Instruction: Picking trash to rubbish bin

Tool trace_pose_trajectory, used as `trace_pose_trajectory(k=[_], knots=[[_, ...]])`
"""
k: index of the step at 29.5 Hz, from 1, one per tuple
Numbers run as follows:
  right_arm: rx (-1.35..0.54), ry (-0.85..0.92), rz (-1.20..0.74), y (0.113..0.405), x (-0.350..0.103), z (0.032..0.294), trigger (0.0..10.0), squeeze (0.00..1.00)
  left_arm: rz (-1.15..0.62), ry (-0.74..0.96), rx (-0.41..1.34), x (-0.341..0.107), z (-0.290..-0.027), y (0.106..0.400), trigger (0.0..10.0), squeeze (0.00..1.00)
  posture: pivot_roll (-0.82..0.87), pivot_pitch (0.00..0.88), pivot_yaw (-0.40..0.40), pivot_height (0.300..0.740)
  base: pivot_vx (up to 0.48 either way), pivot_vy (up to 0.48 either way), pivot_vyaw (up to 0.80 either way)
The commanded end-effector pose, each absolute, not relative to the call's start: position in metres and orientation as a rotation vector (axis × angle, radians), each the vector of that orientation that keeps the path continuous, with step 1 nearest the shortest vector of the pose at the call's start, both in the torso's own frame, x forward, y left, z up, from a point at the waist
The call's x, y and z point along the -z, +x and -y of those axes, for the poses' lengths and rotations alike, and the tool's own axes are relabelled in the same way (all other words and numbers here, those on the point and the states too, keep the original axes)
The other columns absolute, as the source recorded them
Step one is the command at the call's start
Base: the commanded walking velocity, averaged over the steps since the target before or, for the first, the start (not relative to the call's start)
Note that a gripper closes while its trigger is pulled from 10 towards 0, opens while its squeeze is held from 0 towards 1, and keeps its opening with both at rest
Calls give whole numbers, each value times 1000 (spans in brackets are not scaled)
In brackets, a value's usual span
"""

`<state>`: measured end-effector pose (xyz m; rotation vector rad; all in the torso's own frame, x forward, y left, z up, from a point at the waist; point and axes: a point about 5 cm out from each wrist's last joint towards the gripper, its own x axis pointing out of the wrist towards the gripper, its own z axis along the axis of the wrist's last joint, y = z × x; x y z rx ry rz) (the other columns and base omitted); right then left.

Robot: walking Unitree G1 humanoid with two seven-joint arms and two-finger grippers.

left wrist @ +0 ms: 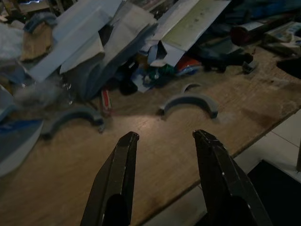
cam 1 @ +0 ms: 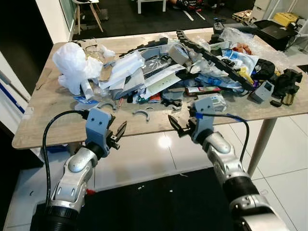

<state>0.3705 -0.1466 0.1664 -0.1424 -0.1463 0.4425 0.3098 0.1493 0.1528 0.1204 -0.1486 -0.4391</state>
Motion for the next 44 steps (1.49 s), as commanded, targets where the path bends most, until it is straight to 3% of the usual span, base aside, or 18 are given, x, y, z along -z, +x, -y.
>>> trace_pose_trajectory(k=[1, 4, 5, 6, 7, 8, 19, 28, 44], knots=[[-478, -161, 130, 370, -160, 143, 10000, 1000, 137, 111, 459, -150, -147, 305, 10000, 0, 8, 220, 50, 740, 0, 0, 0], [-489, -167, 145, 373, -163, 139, 10000, 1000, 137, 101, 462, -151, -146, 304, 10000, 0, 13, 225, 45, 740, 0, 0, 0], [-487, -172, 156, 373, -166, 137, 10000, 710, 137, 97, 454, -151, -146, 304, 10000, 0, 12, 226, 45, 740, 0, 0, 0], [-483, -174, 167, 374, -168, 135, 10000, 592, 135, 88, 446, -151, -146, 304, 10000, 0, 12, 226, 45, 740, 0, 0, 0], [-483, -174, 167, 374, -168, 135, 10000, 592, 135, 88, 446, -151, -146, 304, 10000, 0, 12, 226, 45, 740, 0, 0, 0], [-471, -169, 192, 373, -171, 133, 10000, 0, 134, 87, 434, -151, -146, 303, 10000, 0, 10, 224, 44, 740, 0, 0, 0], [-407, -129, 326, 348, -175, 133, 10000, 0, 102, 86, 467, -143, -131, 306, 10000, 0, -18, 189, 61, 740, 0, 0, 0], [-212, -90, 302, 315, -156, 150, 10000, 0, 82, 91, 284, -141, -150, 318, 10000, 0, -44, 136, 55, 740, 0, 0, 0], [-179, -78, 252, 300, -148, 143, 10000, 0, 104, 5, 231, -140, -152, 316, 10000, 0, -51, 100, 54, 740, 0, 0, 0]])
